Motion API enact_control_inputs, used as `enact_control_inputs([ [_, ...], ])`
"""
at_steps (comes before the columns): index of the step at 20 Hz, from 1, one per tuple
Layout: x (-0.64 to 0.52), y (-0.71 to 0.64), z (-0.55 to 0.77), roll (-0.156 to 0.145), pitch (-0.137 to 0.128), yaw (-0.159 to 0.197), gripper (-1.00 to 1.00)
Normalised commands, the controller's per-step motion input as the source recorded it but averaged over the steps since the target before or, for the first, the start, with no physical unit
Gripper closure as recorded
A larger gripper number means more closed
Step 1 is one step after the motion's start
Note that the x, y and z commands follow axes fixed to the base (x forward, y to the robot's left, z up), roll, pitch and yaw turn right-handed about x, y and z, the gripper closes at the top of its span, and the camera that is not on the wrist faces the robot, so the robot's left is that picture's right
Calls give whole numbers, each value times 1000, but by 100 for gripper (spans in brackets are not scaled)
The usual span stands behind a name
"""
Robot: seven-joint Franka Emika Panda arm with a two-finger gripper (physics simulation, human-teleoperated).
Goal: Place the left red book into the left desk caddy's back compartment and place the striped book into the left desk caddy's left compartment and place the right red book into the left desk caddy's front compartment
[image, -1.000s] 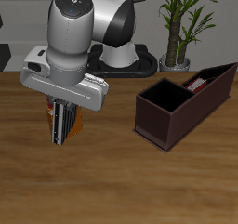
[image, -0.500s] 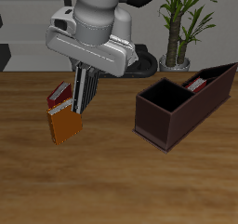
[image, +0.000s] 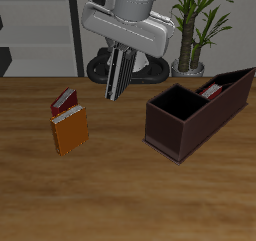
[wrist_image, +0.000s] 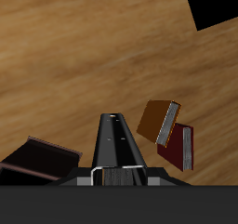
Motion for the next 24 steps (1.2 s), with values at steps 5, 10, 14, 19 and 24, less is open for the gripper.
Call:
enact_control_inputs([
  [5,-425,590,41,63,-21,-8,100],
  [10,-279,180,-65,-25,-17,-66,100],
  [14,-327,152,-103,-66,-52,-131,100],
  [19,-515,168,-27,-94,-132,-99,100],
  [24,-346,298,-74,-16,-39,-43,100],
])
